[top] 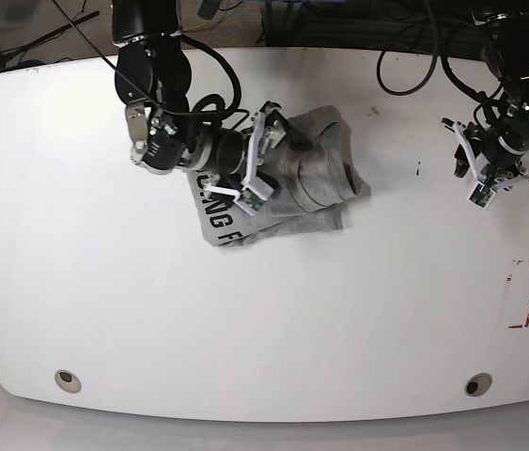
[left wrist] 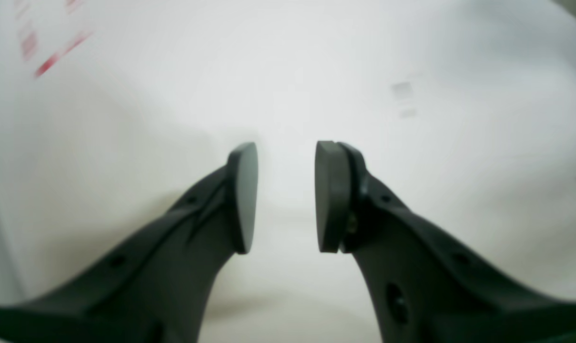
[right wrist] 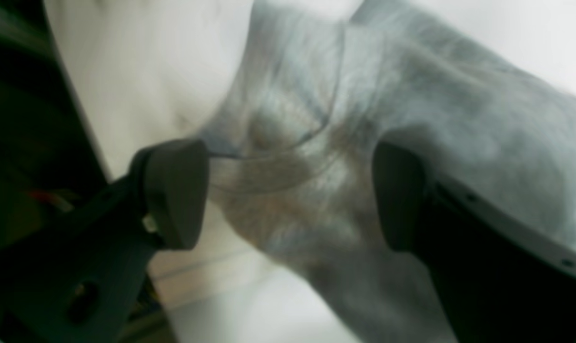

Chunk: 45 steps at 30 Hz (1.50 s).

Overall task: Fold the T-shirt properly
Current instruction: 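Press and flatten the folded bundle with the right gripper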

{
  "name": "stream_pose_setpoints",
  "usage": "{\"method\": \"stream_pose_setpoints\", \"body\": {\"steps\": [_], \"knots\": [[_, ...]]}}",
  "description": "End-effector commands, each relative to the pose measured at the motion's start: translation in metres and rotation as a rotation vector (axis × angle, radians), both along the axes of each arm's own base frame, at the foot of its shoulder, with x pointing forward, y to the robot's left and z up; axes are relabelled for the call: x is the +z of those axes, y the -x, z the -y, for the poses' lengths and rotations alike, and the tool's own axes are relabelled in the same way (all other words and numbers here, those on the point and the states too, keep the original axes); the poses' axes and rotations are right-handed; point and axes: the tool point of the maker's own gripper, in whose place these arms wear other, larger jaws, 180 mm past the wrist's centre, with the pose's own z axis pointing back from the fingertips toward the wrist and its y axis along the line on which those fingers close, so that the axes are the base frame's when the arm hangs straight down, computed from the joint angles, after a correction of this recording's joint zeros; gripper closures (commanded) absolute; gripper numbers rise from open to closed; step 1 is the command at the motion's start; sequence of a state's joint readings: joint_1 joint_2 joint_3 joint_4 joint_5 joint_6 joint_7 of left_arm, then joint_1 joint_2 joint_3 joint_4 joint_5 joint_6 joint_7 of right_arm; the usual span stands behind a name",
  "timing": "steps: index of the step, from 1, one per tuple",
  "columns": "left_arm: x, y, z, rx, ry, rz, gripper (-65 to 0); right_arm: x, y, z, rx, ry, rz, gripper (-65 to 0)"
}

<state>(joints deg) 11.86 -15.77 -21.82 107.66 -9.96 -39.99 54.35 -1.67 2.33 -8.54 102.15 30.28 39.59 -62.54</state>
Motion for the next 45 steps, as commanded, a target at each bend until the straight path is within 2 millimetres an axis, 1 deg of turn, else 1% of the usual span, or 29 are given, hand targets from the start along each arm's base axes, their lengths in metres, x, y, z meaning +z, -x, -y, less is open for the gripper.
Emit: {"method": "stream_pose_setpoints", "body": {"steps": [1, 4, 7, 10, 13, 15, 17, 18, 19, 22, 23, 25, 26, 28, 29, 30, 31, 35, 37, 39, 42, 44, 45], "knots": [[0.010, -0.005, -0.003, -0.006, -0.012, 0.036, -19.0, 0.026, -0.021, -0.019, 0.017, -0.023, 0.112, -51.5], [0.008, -0.004, -0.003, -0.005, -0.010, 0.031, -19.0, 0.026, -0.034, -0.035, 0.039, 0.035, 0.154, -51.5], [0.001, 0.005, -0.002, -0.007, -0.009, 0.004, -19.0, 0.027, -0.049, -0.051, 0.060, 0.064, 0.187, -51.5], [0.000, 0.007, -0.001, -0.009, -0.008, -0.002, -19.0, 0.025, -0.059, -0.063, 0.082, 0.093, 0.192, -51.5], [-0.005, 0.013, -0.002, -0.007, -0.006, -0.018, -19.0, 0.015, -0.063, -0.071, 0.115, 0.129, 0.172, -51.5], [-0.007, 0.016, -0.002, -0.007, -0.006, -0.025, -19.0, 0.007, -0.061, -0.076, 0.145, 0.154, 0.161, -51.5], [-0.007, 0.016, -0.002, -0.005, -0.007, -0.026, -19.0, -0.004, -0.061, -0.078, 0.170, 0.196, 0.147, -49.8], [-0.007, 0.017, -0.002, -0.005, -0.007, -0.028, -19.0, -0.007, -0.060, -0.079, 0.178, 0.207, 0.143, -48.4], [-0.008, 0.018, -0.002, -0.005, -0.007, -0.031, -19.0, -0.013, -0.059, -0.078, 0.185, 0.226, 0.134, -45.3], [-0.012, 0.023, -0.002, -0.006, -0.005, -0.046, -19.0, -0.020, -0.058, -0.076, 0.189, 0.251, 0.122, -33.5], [-0.012, 0.024, -0.001, -0.005, -0.004, -0.048, -19.0, -0.022, -0.058, -0.075, 0.187, 0.256, 0.118, -27.4], [-0.014, 0.024, 0.001, -0.002, 0.005, -0.048, -19.0, -0.024, -0.059, -0.073, 0.183, 0.260, 0.115, -18.4], [-0.015, 0.024, 0.002, 0.001, 0.012, -0.047, -19.0, -0.022, -0.059, -0.074, 0.182, 0.254, 0.119, -12.7], [-0.015, 0.024, 0.003, 0.001, 0.014, -0.047, -19.0, -0.015, -0.061, -0.075, 0.175, 0.238, 0.143, -5.5], [-0.015, 0.024, 0.004, 0.000, 0.015, -0.048, -19.0, -0.010, -0.059, -0.076, 0.171, 0.228, 0.160, -2.1], [-0.015, 0.024, 0.004, -0.001, 0.016, -0.048, -19.0, -0.005, -0.058, -0.076, 0.168, 0.220, 0.175, -0.8], [-0.016, 0.025, 0.005, -0.002, 0.017, -0.050, -19.0, -0.002, -0.057, -0.076, 0.164, 0.213, 0.186, 0.0], [-0.022, 0.027, 0.004, 0.004, 0.028, -0.069, -19.0, 0.028, -0.055, -0.077, 0.144, 0.173, 0.274, 0.0], [-0.026, 0.029, 0.004, 0.008, 0.033, -0.081, -19.0, 0.039, -0.057, -0.070, 0.114, 0.165, 0.299, 0.0], [-0.028, 0.029, 0.003, 0.010, 0.035, -0.087, -19.0, 0.050, -0.064, -0.058, 0.065, 0.154, 0.319, 0.0], [-0.029, 0.030, 0.003, 0.011, 0.035, -0.089, -19.0, 0.060, -0.074, -0.046, 0.015, 0.147, 0.338, -0.2], [-0.030, 0.031, 0.003, 0.011, 0.035, -0.092, -19.0, 0.061, -0.078, -0.042, 0.000, 0.147, 0.340, -1.0], [-0.031, 0.033, 0.003, 0.011, 0.035, -0.099, -19.0, 0.068, -0.085, -0.039, -0.011, 0.147, 0.358, -1.7]]}}
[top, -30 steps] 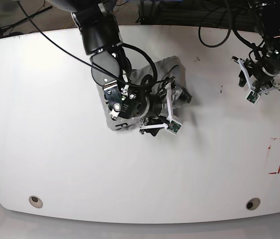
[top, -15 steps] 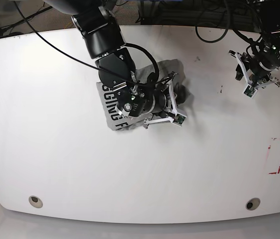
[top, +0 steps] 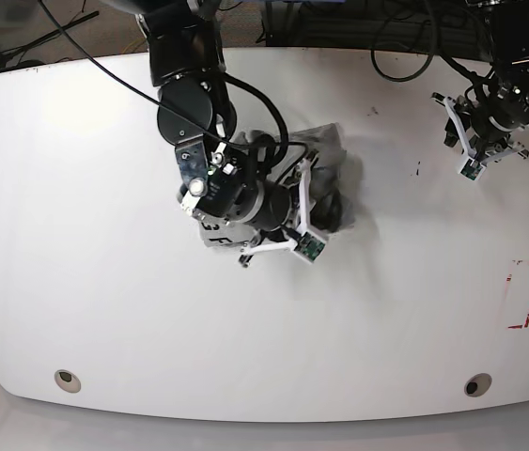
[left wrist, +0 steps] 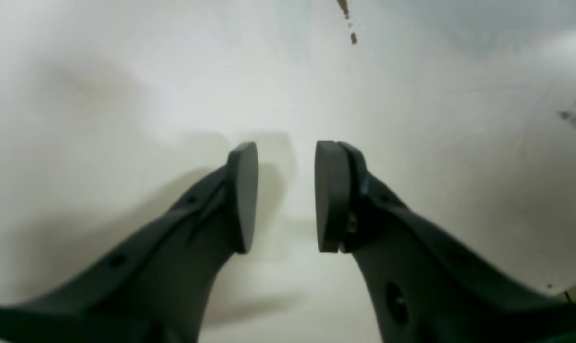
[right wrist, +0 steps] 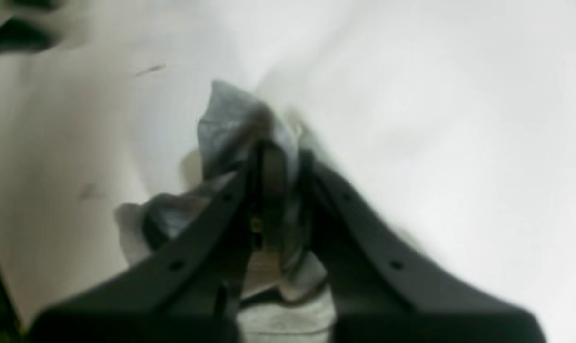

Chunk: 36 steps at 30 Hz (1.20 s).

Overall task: Fold the T-shirt properly
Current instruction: 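Press and flatten the folded bundle with the right gripper, then grasp the bundle edges with both grippers and rotate it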

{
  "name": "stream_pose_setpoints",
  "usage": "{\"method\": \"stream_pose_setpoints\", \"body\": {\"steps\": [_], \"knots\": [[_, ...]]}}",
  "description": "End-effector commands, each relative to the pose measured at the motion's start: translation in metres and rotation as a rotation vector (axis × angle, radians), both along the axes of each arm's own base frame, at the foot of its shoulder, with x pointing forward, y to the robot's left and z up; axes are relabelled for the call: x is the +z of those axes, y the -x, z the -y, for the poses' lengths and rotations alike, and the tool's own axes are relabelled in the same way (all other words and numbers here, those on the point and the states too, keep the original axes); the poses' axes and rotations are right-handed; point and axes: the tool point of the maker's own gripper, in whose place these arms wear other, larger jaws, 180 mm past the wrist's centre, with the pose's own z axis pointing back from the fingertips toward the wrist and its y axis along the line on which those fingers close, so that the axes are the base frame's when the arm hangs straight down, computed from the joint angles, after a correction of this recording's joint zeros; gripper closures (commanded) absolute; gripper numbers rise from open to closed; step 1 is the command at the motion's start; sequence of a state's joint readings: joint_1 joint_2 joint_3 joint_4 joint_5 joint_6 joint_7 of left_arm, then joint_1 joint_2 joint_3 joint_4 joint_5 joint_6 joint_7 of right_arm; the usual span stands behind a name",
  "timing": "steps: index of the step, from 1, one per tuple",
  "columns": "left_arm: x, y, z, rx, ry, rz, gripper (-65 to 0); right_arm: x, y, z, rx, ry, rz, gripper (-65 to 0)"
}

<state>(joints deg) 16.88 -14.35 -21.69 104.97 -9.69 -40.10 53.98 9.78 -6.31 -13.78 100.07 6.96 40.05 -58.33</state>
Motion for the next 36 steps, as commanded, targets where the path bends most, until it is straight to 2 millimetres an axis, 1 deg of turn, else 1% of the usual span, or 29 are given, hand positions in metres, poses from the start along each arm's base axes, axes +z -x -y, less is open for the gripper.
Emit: {"method": "stream_pose_setpoints", "body": {"steps": [1, 7, 9, 11, 13, 15, 16, 18, 19, 20, 21, 22, 24, 26, 27, 28, 30, 31, 33, 34, 36], "knots": [[0.006, -0.003, -0.001, -0.007, -0.002, 0.024, -19.0, 0.028, -0.016, -0.005, 0.000, -0.043, 0.072, -2.4], [0.006, -0.002, -0.001, -0.007, -0.003, 0.024, -19.0, 0.014, -0.023, -0.010, 0.010, -0.028, 0.024, -10.0], [0.007, -0.003, -0.001, -0.008, -0.003, 0.027, -19.0, 0.003, -0.023, -0.012, 0.015, -0.021, -0.009, -13.6], [0.007, -0.003, 0.000, -0.010, -0.003, 0.028, -19.0, 0.002, -0.025, -0.017, 0.028, -0.018, -0.020, -18.9], [0.008, -0.004, 0.000, -0.010, -0.002, 0.031, -19.0, -0.006, -0.022, -0.024, 0.051, -0.005, -0.042, -28.9], [0.008, -0.005, 0.003, -0.019, 0.001, 0.031, -19.0, -0.006, -0.022, -0.026, 0.054, -0.006, -0.045, -39.3], [0.007, -0.006, 0.008, -0.033, 0.005, 0.028, -19.0, -0.003, -0.023, -0.025, 0.049, -0.013, -0.035, -44.2], [0.005, -0.008, 0.023, -0.081, 0.015, 0.025, -19.0, 0.013, -0.027, -0.020, 0.027, -0.064, -0.012, -53.1], [0.009, -0.012, 0.028, -0.098, 0.014, 0.040, -19.0, 0.018, -0.029, -0.016, 0.011, -0.087, -0.008, -55.2], [0.014, -0.017, 0.039, -0.131, 0.017, 0.057, -19.0, 0.025, -0.032, -0.007, -0.020, -0.132, -0.007, -57.2], [0.017, -0.019, 0.046, -0.153, 0.018, 0.065, -19.0, 0.027, -0.033, -0.001, -0.043, -0.164, -0.011, -57.5], [0.019, -0.020, 0.056, -0.183, 0.023, 0.072, -19.0, 0.032, -0.037, 0.012, -0.085, -0.202, -0.010, -57.5], [0.025, -0.023, 0.081, -0.257, 0.036, 0.094, -19.0, 0.040, -0.047, 0.046, -0.161, -0.248, 0.007, -57.5], [0.034, -0.029, 0.097, -0.306, 0.042, 0.126, -19.0, 0.040, -0.051, 0.064, -0.196, -0.258, 0.010, -57.5], [0.038, -0.031, 0.109, -0.340, 0.050, 0.137, -19.0, 0.038, -0.052, 0.076, -0.215, -0.255, 0.003, -57.4], [0.039, -0.032, 0.121, -0.375, 0.059, 0.144, -19.0, 0.036, -0.054, 0.090, -0.239, -0.250, 0.000, -57.4], [0.042, -0.036, 0.135, -0.420, 0.068, 0.156, -19.0, 0.034, -0.057, 0.109, -0.274, -0.243, -0.001, -56.0], [0.045, -0.039, 0.146, -0.454, 0.075, 0.165, -19.0, 0.031, -0.059, 0.120, -0.297, -0.236, -0.003, -53.0], [0.047, -0.040, 0.163, -0.498, 0.090, 0.174, -19.0, 0.025, -0.060, 0.129, -0.312, -0.221, -0.017, -47.4], [0.049, -0.041, 0.177, -0.526, 0.108, 0.184, -19.0, 0.018, -0.060, 0.136, -0.320, -0.202, -0.033, -42.3], [0.054, -0.044, 0.196, -0.552, 0.139, 0.202, -19.0, 0.003, -0.059, 0.145, -0.329, -0.178, -0.074, -34.2]]}}
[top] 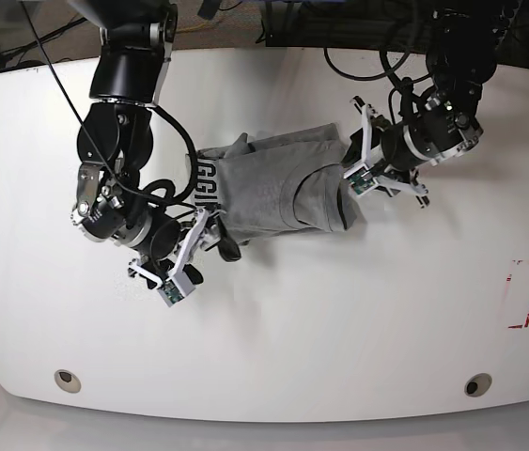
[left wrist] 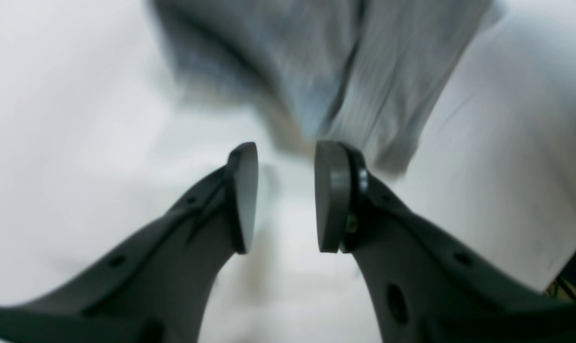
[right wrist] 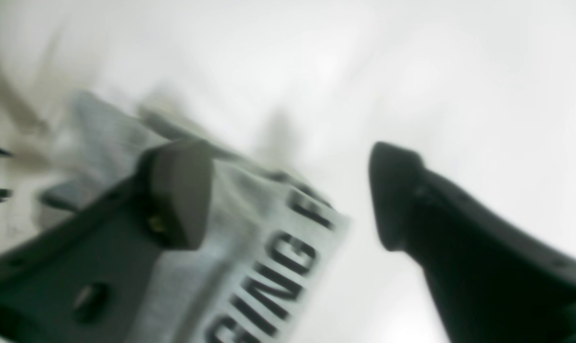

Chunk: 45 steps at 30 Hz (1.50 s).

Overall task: Fold the T-shirt properly
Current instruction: 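Grasp the bundle edges with both grippers and rotate it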

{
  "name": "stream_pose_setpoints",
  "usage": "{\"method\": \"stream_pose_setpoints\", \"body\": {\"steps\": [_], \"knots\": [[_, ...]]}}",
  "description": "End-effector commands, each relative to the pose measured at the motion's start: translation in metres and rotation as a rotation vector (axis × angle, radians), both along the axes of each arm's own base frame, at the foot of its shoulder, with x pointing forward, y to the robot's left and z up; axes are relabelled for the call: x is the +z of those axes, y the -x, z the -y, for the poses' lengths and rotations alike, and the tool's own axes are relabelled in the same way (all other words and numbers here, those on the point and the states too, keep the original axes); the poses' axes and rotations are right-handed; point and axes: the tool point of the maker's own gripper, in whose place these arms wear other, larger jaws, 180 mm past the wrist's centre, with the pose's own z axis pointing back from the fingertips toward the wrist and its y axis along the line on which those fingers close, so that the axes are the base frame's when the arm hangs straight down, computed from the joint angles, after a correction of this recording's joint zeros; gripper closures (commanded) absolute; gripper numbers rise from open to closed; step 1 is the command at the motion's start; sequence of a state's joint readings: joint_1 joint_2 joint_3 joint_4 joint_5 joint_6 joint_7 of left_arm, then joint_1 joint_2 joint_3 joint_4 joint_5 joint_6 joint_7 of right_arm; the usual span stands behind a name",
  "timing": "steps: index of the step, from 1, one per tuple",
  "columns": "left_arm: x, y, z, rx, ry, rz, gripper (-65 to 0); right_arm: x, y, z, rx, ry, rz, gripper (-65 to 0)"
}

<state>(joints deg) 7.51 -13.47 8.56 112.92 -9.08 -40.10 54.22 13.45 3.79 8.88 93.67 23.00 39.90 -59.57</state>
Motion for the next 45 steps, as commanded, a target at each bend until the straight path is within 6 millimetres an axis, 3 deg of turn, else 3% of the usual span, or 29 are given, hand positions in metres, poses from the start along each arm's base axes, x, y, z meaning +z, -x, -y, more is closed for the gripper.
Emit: {"method": "stream_pose_setpoints", "body": {"steps": [1, 4, 11, 15, 17, 26, 31, 36, 40, 45], "knots": [[0.018, -0.011, 0.027, -0.025, 0.080, 0.050, -19.0, -0.004, -0.007, 0.004, 0.001, -0.021, -0.013, -30.1], [0.018, -0.019, 0.043, -0.012, 0.134, 0.038, -19.0, -0.027, -0.004, 0.007, -0.006, -0.029, -0.086, -23.0], [-0.010, -0.031, 0.050, 0.074, 0.090, -0.021, -19.0, -0.061, -0.001, 0.003, -0.034, -0.105, -0.162, -23.5], [-0.041, -0.023, 0.036, 0.099, 0.018, -0.098, -19.0, -0.076, -0.001, 0.009, -0.056, -0.088, -0.177, -23.3], [-0.061, -0.010, 0.019, 0.104, -0.029, -0.152, -19.0, -0.080, -0.002, 0.013, -0.065, -0.074, -0.174, -23.3], [-0.080, 0.019, -0.029, 0.087, -0.147, -0.200, -19.0, -0.085, -0.007, 0.039, -0.099, -0.025, -0.146, -23.3], [-0.069, 0.009, -0.052, 0.166, -0.150, -0.168, -19.0, -0.069, -0.014, 0.043, -0.092, 0.004, -0.114, -23.3], [-0.026, -0.008, -0.059, 0.191, -0.167, -0.039, -19.0, -0.037, -0.017, 0.042, -0.067, 0.071, -0.046, -23.3], [-0.008, -0.010, -0.060, 0.195, -0.199, 0.000, -19.0, -0.022, -0.018, 0.041, -0.054, 0.109, -0.017, -23.3], [-0.007, -0.004, -0.049, 0.154, -0.205, 0.000, -19.0, -0.025, -0.011, 0.005, 0.057, 0.139, -0.018, -23.3]]}}
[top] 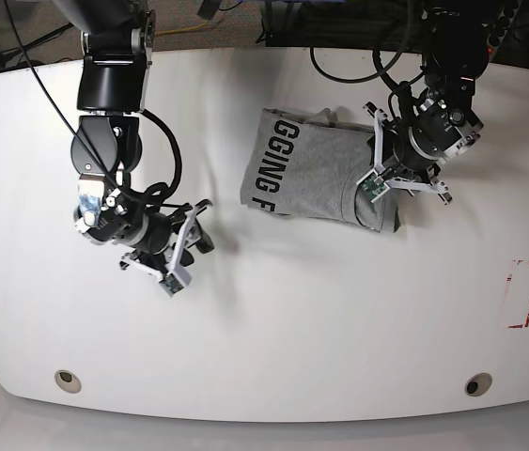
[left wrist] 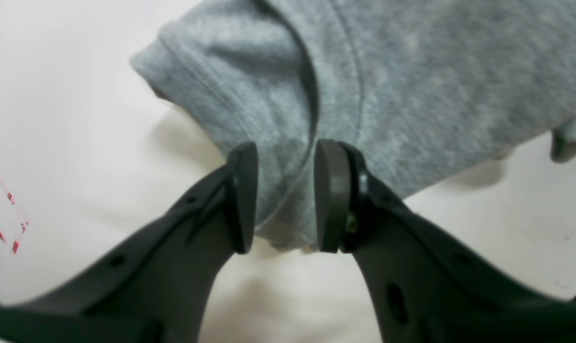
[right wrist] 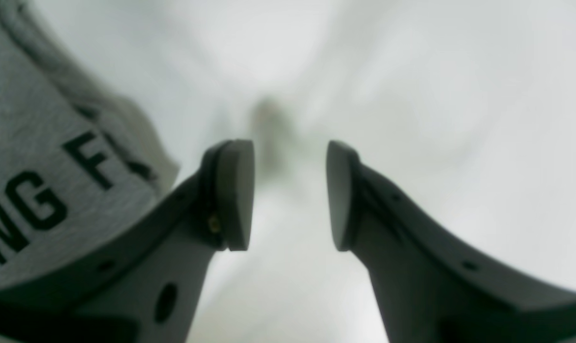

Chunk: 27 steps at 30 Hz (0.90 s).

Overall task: Fold the T-shirt properly
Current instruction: 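Grasp the bundle edges with both grippers and rotate it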

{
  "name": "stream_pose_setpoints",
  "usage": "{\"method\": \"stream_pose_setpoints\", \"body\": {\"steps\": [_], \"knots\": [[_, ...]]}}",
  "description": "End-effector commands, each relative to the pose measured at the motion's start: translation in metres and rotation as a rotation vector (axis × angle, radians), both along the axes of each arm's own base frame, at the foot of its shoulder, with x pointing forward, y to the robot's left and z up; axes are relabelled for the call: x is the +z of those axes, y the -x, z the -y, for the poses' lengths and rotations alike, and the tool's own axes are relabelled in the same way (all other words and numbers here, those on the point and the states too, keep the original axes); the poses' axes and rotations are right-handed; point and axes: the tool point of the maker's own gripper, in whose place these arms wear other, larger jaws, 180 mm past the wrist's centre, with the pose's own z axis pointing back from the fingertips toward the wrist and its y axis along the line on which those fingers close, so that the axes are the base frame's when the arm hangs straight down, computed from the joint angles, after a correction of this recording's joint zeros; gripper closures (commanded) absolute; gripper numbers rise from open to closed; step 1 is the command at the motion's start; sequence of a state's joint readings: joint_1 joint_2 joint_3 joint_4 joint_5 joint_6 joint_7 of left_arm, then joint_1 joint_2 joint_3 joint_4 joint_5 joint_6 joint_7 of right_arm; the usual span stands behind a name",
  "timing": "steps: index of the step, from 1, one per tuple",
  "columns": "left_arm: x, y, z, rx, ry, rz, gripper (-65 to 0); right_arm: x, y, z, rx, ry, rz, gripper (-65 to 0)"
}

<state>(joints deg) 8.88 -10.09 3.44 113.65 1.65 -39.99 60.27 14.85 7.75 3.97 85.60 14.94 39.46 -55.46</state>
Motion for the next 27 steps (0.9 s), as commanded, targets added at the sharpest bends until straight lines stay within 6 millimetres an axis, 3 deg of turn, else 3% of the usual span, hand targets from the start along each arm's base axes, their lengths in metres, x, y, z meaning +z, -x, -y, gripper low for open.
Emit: {"method": "stream_pose_setpoints", "body": {"steps": [1, 5, 9, 18, 23, 27], "knots": [[0.002, 0.003, 0.003, -0.016, 0.003, 0.006, -19.0, 0.017, -0.005, -0.023, 0.073, -0.022, 0.056, -23.3], [-0.017, 0.030, 0.003, -0.017, 0.005, -0.070, -19.0, -0.001, 0.017, -0.057, 0.188, 0.003, 0.014, -23.1], [-0.030, 0.041, 0.003, -0.011, 0.007, -0.116, -19.0, -0.004, 0.024, -0.075, 0.220, -0.025, 0.012, -23.1], [-0.057, 0.048, 0.007, -0.011, 0.059, -0.172, -19.0, -0.027, 0.019, -0.078, 0.190, -0.103, -0.032, -23.1], [-0.054, 0.014, 0.001, -0.003, 0.049, -0.140, -19.0, -0.042, 0.020, -0.062, 0.166, -0.097, -0.056, -23.1], [-0.049, -0.024, -0.012, 0.019, 0.028, -0.111, -19.2, -0.052, 0.028, -0.039, 0.152, -0.058, -0.077, -23.1]]}}
